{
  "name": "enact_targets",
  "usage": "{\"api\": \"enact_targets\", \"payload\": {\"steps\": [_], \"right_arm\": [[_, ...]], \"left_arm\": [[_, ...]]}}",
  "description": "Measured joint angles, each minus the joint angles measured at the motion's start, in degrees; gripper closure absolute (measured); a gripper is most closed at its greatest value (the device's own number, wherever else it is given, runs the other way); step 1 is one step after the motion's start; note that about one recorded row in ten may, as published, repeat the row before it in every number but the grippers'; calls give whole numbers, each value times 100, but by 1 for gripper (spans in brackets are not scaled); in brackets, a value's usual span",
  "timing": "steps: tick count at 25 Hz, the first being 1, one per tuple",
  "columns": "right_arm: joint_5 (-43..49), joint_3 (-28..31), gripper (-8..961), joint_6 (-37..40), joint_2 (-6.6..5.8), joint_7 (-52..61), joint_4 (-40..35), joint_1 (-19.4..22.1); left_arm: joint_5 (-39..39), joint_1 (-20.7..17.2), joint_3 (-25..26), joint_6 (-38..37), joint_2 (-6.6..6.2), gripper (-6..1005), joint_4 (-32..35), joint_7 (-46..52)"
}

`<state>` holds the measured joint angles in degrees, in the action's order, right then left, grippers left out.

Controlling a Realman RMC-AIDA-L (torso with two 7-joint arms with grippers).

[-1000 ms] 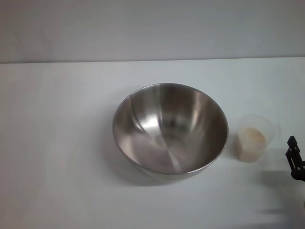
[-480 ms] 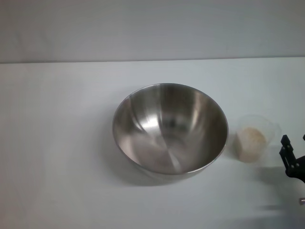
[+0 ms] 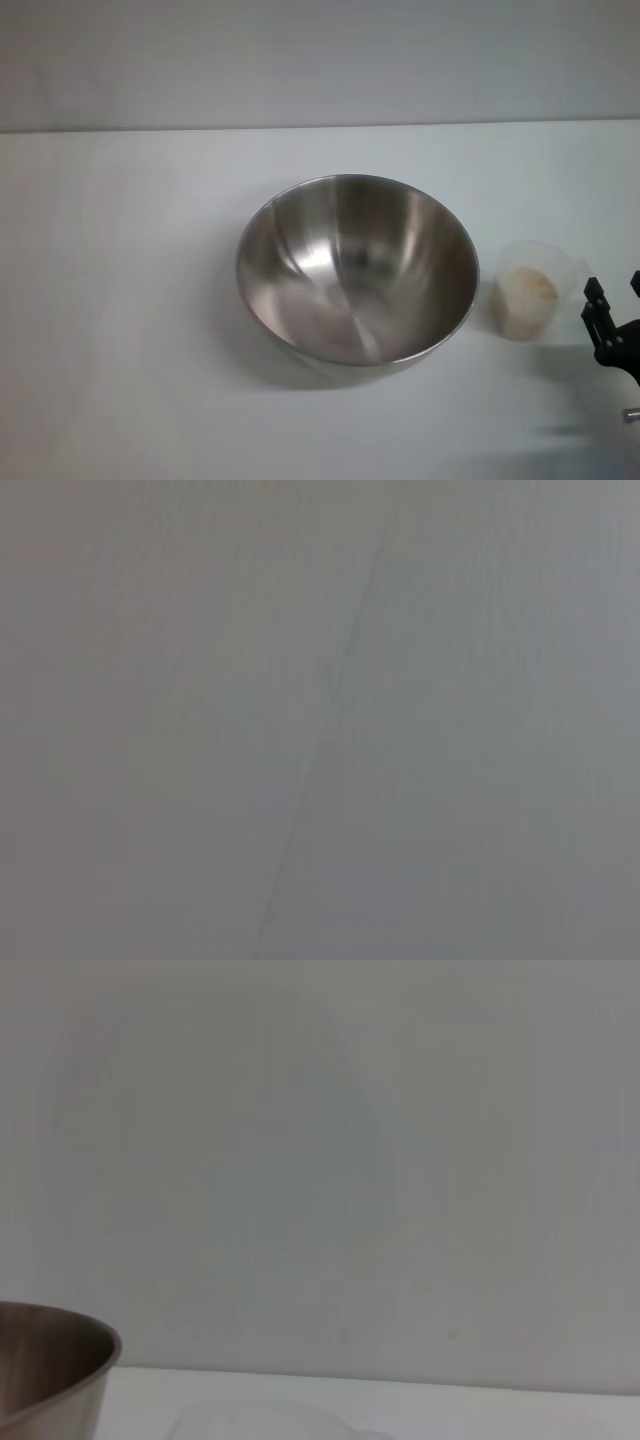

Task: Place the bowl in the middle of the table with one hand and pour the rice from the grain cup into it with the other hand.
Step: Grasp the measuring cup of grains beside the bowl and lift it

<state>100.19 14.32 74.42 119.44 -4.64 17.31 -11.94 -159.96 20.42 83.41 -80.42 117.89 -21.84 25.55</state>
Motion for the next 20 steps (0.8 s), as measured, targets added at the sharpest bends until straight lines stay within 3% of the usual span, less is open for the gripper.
{"api": "enact_targets", "payload": {"steps": [20], "right_arm": [[0,0,442,-217,-4,20,-61,-181]], "left_arm": [[0,-3,0,-6,6,239,-28,-74]]}}
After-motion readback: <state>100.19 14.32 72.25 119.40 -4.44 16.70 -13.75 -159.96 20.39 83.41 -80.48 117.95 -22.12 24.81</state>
